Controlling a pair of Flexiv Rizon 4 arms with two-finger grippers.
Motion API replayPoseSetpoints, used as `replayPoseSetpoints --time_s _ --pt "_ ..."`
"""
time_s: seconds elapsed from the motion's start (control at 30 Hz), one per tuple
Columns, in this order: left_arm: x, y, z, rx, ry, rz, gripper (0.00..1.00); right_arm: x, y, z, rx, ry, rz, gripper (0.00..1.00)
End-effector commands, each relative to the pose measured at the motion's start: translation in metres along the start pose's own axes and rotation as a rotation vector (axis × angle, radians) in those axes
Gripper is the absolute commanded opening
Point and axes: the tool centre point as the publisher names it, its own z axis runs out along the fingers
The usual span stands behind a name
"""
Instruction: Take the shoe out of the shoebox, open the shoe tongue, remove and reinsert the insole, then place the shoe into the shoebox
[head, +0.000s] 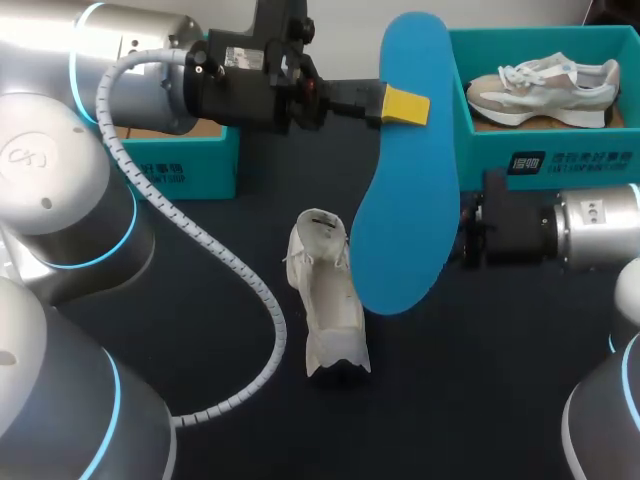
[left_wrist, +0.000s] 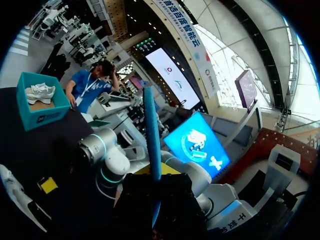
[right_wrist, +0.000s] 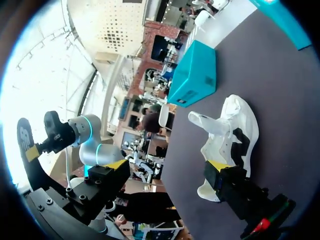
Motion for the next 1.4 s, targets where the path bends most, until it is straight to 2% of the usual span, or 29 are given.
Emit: replayPoseSetpoints --time_s 0.03,0.1,0.2,0.33,0.47,0.67,0.87,1.4 --pt "0.0 0.002 0.0 0.003 -0.001 0.0 0.0 0.016 0.011 0.0 0.019 0.026 0.005 1.0" --pt "0.0 0.002 0.0 0.003 -0.001 0.0 0.0 0.024 0.016 0.0 0.017 0.017 0.012 1.0" --pt "0.0 0.002 0.0 0.003 -0.001 0.0 0.0 0.033 0.023 0.0 0.013 0.06 0.023 1.0" --pt "0.0 0.002 0.0 0.003 -0.001 0.0 0.0 0.037 0.031 -0.002 0.005 0.059 0.029 1.0" --pt "0.0 0.002 0.0 0.003 -0.001 0.0 0.0 0.039 0.036 -0.002 -0.039 0.127 0.036 1.0" --pt "0.0 0.002 0.0 0.003 -0.001 0.0 0.0 0.042 0.04 -0.002 0.003 0.036 0.041 1.0" --pt "0.0 0.002 0.0 0.003 -0.001 0.0 0.0 0.042 0.039 -0.001 0.066 0.057 0.078 1.0" --pt "0.0 0.002 0.0 0.003 -0.001 0.0 0.0 0.043 0.038 -0.002 0.065 0.067 0.09 1.0"
